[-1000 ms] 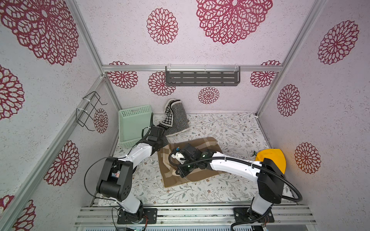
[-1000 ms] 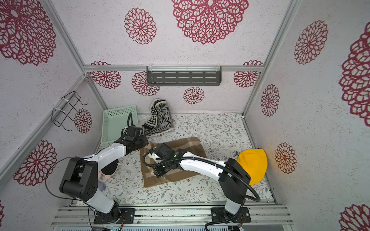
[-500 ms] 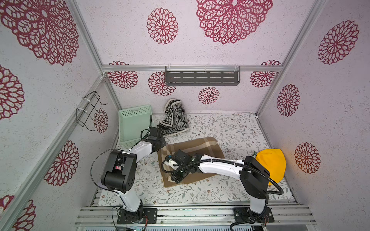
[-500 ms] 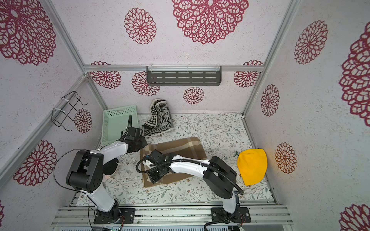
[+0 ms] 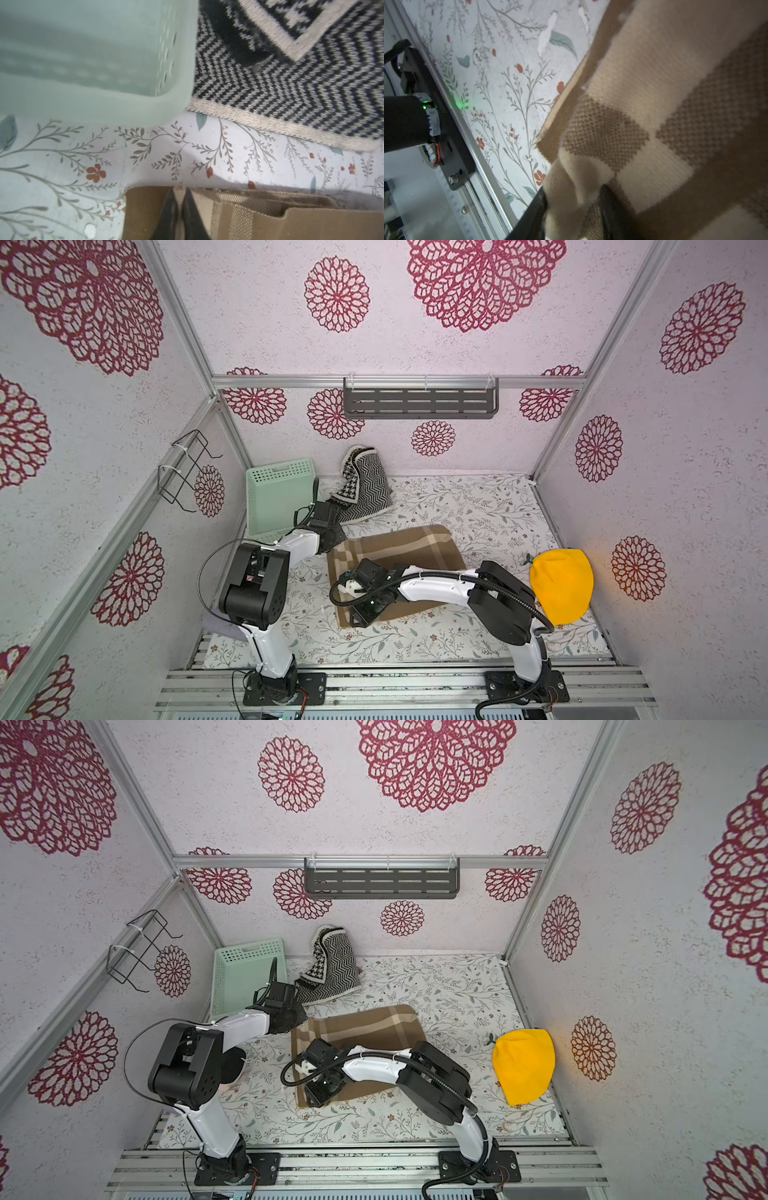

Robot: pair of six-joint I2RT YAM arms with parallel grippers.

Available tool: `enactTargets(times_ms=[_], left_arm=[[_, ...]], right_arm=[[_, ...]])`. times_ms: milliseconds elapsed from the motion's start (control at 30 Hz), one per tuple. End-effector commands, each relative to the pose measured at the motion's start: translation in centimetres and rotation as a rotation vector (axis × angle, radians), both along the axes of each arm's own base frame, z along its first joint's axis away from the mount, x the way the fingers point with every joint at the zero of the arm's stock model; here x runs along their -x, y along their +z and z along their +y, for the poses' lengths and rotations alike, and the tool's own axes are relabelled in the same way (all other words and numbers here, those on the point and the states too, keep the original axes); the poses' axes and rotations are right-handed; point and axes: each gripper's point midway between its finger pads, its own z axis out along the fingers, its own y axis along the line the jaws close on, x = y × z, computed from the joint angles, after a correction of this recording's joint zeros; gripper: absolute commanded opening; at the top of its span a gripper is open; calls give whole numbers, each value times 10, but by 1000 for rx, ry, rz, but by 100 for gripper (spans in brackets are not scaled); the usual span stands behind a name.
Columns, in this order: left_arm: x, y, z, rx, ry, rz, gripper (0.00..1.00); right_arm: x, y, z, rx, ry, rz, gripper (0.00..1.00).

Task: Roll up the scarf and place it into the basket
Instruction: Fold the scarf at the center of the board, then adjust the scarf at the center of the board.

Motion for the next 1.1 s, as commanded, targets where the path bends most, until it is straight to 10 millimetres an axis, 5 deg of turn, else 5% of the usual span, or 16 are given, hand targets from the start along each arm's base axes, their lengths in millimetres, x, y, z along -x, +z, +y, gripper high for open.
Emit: enactTargets(times_ms=[0,200,300,367,533,733,867,1067], left_arm=[[-4,10,11,-18,54,-21,46],[1,81,7,-16,54,-142,72],[18,114,-1,-50,50,-173,80],[38,119,-9,-79,59,-143,81],[85,81,-36,-38,60,7,79],[122,36,-86,43,9,105,68],[139,6,-88,55,36,182,61],[144,-18,-85,55,60,230,58]], right_arm=[[-2,32,5,-71,13,-33,54],[-43,99,-32,-142,-119,-172,69],[-78,127,-67,-136,-251,-276,72],[-110,135,-103,-79,-380,-356,72],[-178,121,-195,118,-661,-458,70],[-216,71,-248,273,-764,-407,61],[-217,39,-273,341,-804,-350,57],[-183,-1,-299,358,-849,-213,51]])
